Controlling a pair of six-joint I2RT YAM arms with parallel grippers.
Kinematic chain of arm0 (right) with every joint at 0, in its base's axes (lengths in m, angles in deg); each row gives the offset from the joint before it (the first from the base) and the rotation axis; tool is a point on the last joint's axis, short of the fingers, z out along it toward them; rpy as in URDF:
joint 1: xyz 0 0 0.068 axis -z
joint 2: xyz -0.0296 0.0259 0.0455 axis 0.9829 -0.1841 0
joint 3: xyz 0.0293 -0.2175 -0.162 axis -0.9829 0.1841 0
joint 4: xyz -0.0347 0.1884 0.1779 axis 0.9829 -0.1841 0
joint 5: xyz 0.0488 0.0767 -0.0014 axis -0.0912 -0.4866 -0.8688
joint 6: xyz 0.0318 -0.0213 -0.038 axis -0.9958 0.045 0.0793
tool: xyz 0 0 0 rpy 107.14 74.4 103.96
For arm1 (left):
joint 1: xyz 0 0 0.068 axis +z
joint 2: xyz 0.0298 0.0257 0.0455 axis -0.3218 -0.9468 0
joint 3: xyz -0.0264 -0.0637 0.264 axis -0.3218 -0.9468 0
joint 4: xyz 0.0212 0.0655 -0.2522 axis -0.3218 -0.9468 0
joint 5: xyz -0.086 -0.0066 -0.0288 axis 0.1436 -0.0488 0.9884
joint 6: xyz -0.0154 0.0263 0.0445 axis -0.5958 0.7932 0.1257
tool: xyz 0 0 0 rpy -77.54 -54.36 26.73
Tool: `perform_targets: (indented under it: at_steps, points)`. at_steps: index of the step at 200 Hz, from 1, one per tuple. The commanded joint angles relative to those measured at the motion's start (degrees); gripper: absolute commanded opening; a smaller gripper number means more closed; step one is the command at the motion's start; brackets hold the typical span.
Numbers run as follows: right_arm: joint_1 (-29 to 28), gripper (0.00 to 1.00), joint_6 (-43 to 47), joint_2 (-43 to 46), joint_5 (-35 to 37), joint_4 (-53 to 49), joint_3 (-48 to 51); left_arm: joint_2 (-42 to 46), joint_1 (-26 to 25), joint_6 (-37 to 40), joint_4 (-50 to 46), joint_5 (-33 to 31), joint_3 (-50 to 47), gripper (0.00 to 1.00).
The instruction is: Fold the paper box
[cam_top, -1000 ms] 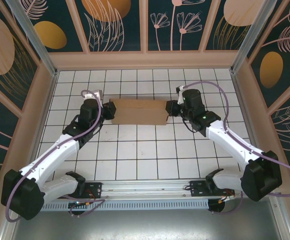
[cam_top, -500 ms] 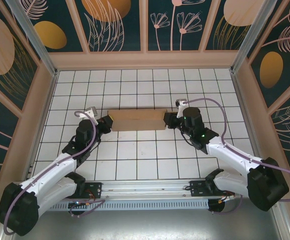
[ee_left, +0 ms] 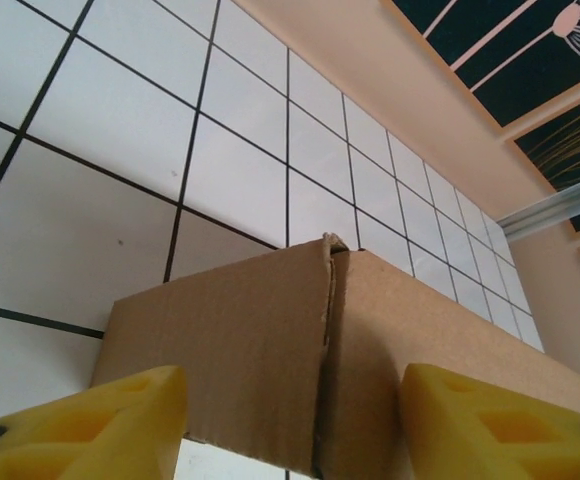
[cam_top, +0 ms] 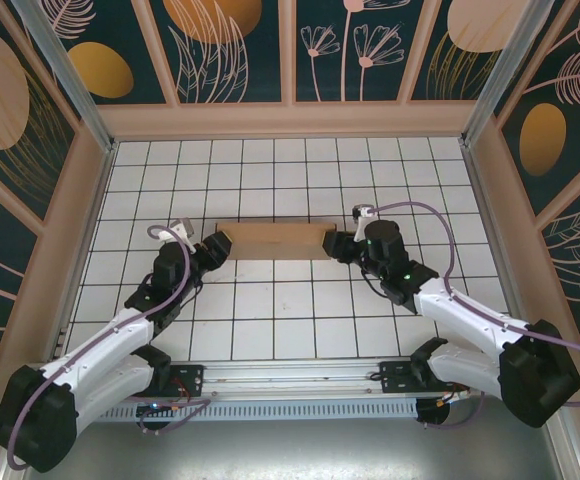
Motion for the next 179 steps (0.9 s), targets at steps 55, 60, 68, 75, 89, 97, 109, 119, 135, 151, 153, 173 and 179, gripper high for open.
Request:
perform_targets:
  at_steps: [55, 60, 68, 75, 89, 97, 109, 119, 135, 151, 153, 173, 179]
  points:
    - [0.87, 0.71, 2.55, 1.93, -1.42, -10.35, 0.09, 3.56, -1.33, 8.48, -19.58, -2.64, 5.70, 0.91]
    - [1.07, 0.72, 2.86, 2.07, -1.68, -10.67, -0.22, 3.56, -1.32, 8.70, -20.09, -2.93, 6.10, 0.93]
    - [1.41, 0.75, 3.26, 2.18, -2.02, -11.22, -0.64, 3.65, -1.32, 9.55, -21.02, -3.42, 6.97, 0.94]
    - [1.73, 0.80, 3.69, 2.33, -2.14, -11.53, -0.85, 3.73, -1.32, 10.56, -21.90, -4.04, 7.95, 0.94]
    - [2.61, 0.85, 4.40, 2.92, -1.71, -12.31, -1.30, 4.16, -1.32, 12.73, -24.14, -6.29, 10.26, 0.94]
    - [3.24, 0.85, 4.69, 3.47, -1.91, -12.75, -1.65, 4.50, -1.33, 14.40, -25.07, -7.18, 11.41, 0.94]
    - [4.31, 0.86, 4.92, 4.31, -2.29, -13.56, -2.25, 4.92, -1.32, 15.90, -26.51, -8.40, 12.78, 0.94]
    - [4.35, 0.86, 5.06, 4.86, -2.89, -13.97, -2.54, 5.14, -1.32, 16.59, -27.19, -9.33, 13.36, 0.93]
    - [5.15, 0.86, 5.25, 5.03, -4.46, -14.45, -2.64, 4.99, -1.34, 17.26, -27.02, -10.09, 13.34, 0.92]
    - [6.52, 0.85, 4.64, 3.99, -6.67, -14.13, -2.21, 3.61, -1.26, 16.86, -25.05, -8.75, 12.18, 0.90]
    - [6.55, 0.85, 4.46, 3.80, -6.90, -14.02, -2.13, 3.35, -1.26, 16.72, -24.66, -8.33, 11.99, 0.90]
    - [7.22, 0.81, 2.70, 0.25, -11.51, -12.65, -2.09, -0.73, -1.25, 14.14, -20.64, -4.41, 9.98, 0.88]
    - [7.27, 0.80, 2.19, -1.18, -13.05, -12.07, -2.30, -2.34, -1.23, 13.55, -19.18, -3.21, 9.28, 0.87]
